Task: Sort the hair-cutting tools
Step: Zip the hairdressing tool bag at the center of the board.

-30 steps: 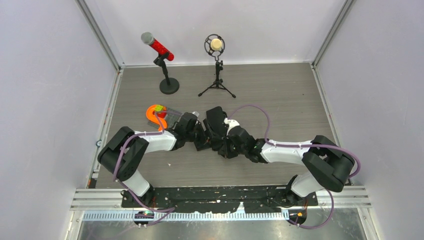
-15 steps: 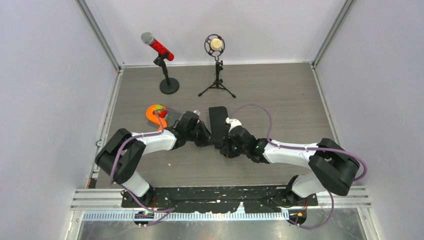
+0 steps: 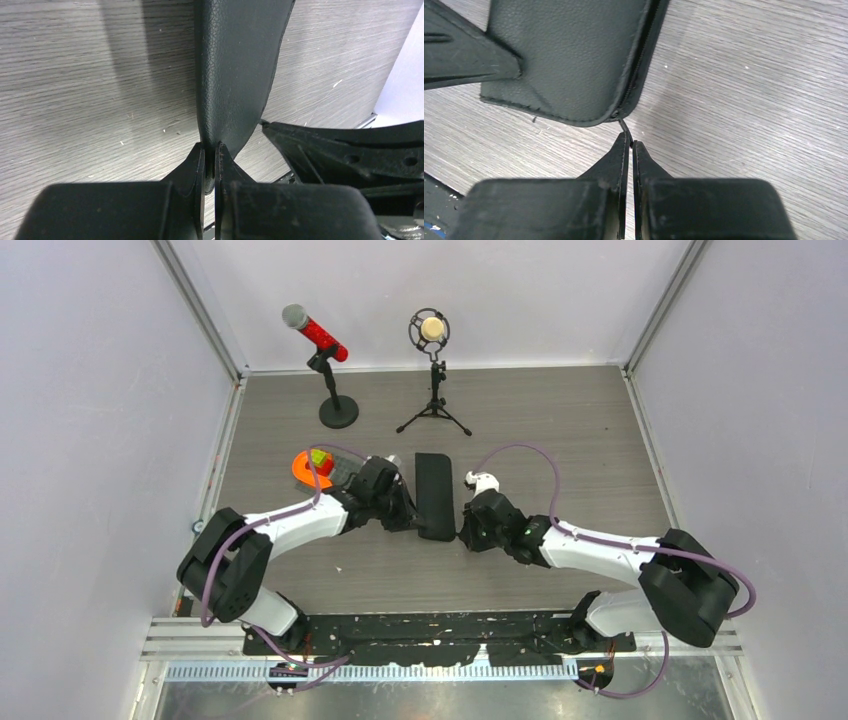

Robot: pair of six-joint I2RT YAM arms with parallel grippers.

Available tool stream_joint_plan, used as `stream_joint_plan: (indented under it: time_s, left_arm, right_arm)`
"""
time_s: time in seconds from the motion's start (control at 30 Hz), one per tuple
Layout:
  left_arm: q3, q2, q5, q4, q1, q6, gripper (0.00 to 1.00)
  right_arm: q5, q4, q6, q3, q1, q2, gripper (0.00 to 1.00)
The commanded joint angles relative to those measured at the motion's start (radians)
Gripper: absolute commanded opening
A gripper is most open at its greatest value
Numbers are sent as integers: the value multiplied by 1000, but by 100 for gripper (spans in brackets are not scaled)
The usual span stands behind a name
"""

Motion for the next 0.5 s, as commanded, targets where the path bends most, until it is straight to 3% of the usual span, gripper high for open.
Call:
stream_joint_plan:
  time_s: [0.0, 0.23, 0.47]
  left_arm:
    - [-24, -27, -57, -126, 38, 139, 0]
    - [47, 34, 43, -240, 77, 365, 0]
    - [180, 107, 17, -357, 132, 475, 6]
  right_arm:
    - [94, -82, -68, -35, -43, -6, 5]
    - [10, -6, -123, -34, -55, 27, 5]
    - [-98, 114, -150, -9, -29, 32, 6]
